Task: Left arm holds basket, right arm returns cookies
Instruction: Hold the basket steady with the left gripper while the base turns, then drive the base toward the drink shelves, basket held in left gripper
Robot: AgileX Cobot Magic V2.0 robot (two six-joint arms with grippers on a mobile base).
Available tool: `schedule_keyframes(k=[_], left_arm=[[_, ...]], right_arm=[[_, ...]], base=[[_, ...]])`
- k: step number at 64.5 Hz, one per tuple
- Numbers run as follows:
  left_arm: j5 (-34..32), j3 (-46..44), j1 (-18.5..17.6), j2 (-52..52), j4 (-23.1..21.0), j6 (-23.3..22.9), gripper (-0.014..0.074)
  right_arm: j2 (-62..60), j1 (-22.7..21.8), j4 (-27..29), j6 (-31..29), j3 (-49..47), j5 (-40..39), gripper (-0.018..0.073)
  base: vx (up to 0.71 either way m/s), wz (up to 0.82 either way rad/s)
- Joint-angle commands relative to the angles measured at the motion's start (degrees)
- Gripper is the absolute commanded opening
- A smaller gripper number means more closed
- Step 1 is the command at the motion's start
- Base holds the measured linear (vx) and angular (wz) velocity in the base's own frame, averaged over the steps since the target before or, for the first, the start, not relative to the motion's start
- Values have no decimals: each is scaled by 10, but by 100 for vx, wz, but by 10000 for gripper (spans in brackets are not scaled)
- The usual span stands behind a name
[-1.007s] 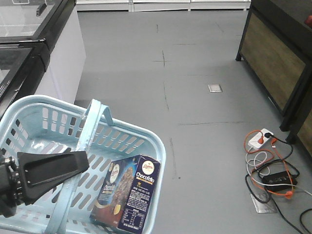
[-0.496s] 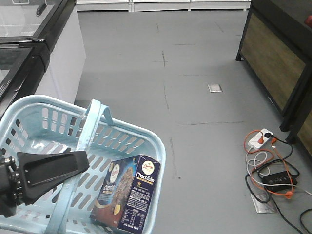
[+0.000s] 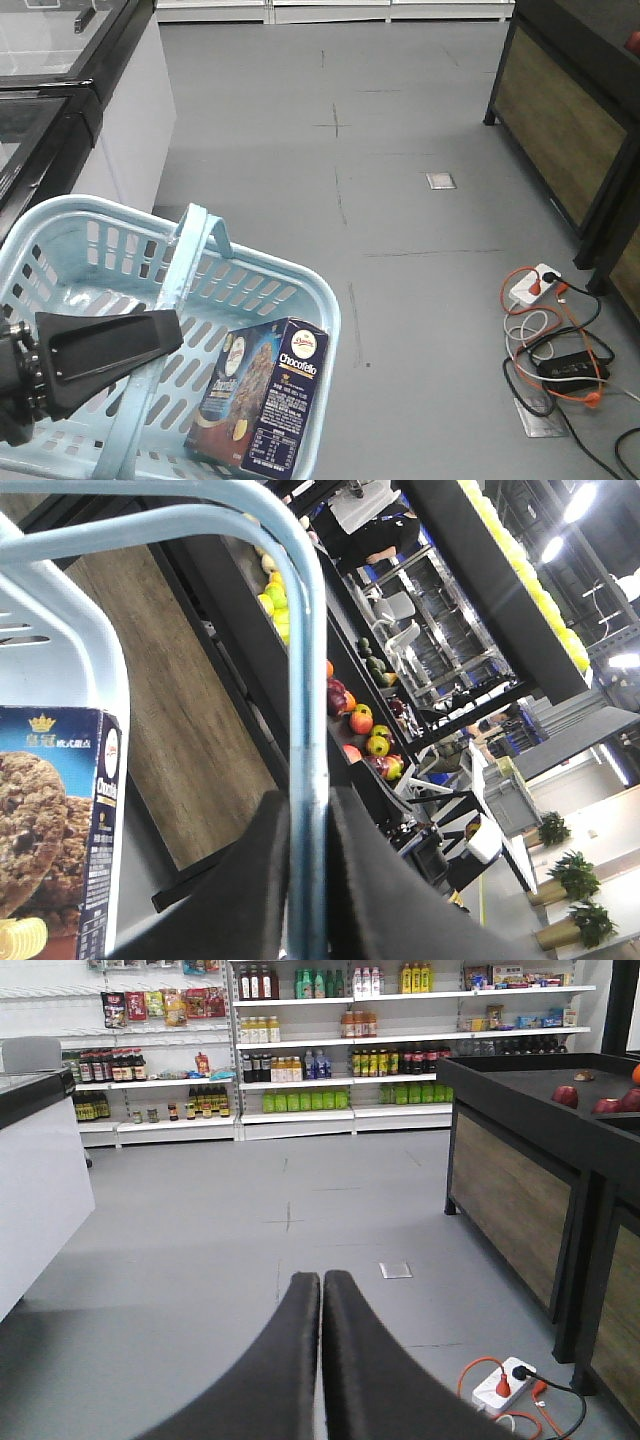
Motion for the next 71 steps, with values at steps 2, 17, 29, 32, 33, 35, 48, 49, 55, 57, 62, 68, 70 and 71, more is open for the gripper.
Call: schedule_keyframes(k=[2, 17, 29, 32, 33, 35, 48, 49, 55, 57, 62, 68, 70, 71], left_arm=[[17, -17, -4, -8, -65, 9, -7], [17, -17, -4, -8, -65, 9, -7], [17, -17, -4, -8, -65, 9, -7], [17, -17, -4, -8, -65, 9, -7], [17, -17, -4, -8, -65, 9, -7], [17, -17, -4, -8, -65, 9, -7], [17, -17, -4, -8, -65, 9, -7], [17, -17, -4, -8, -65, 9, -7], [17, -17, -4, -8, -65, 9, -7], [17, -17, -4, -8, -65, 9, -7], [17, -17, -4, -8, -65, 9, -7], [17, -17, -4, -8, -65, 9, -7], [17, -17, -4, -8, -65, 9, -7], [17, -17, -4, -8, -65, 9, -7]], right_arm=[[-6, -3, -6, -5, 12, -44, -4], [-6, -3, -6, -5, 12, -44, -4], [-6, -3, -6, -5, 12, -44, -4], [-6, -3, -6, -5, 12, -44, -4], [-6, -3, -6, -5, 12, -44, -4], [-6, -3, -6, -5, 12, -44, -4], [-6, -3, -6, -5, 12, -44, -4], [-6, -3, -6, -5, 12, -44, -4], [-6, -3, -6, -5, 12, -44, -4], [-6, -3, -6, -5, 12, -44, -4], [-6, -3, -6, -5, 12, -44, -4], [-6, -3, -6, -5, 12, -44, -4], [-6, -3, -6, -5, 12, -44, -4], [-6, -3, -6, -5, 12, -44, -4]], base=[[0, 0], [0, 0], [0, 0], [0, 0], [0, 0], [0, 0], [0, 0], [0, 0], [0, 0], [0, 0], [0, 0], [0, -1], [1, -3], [1, -3]])
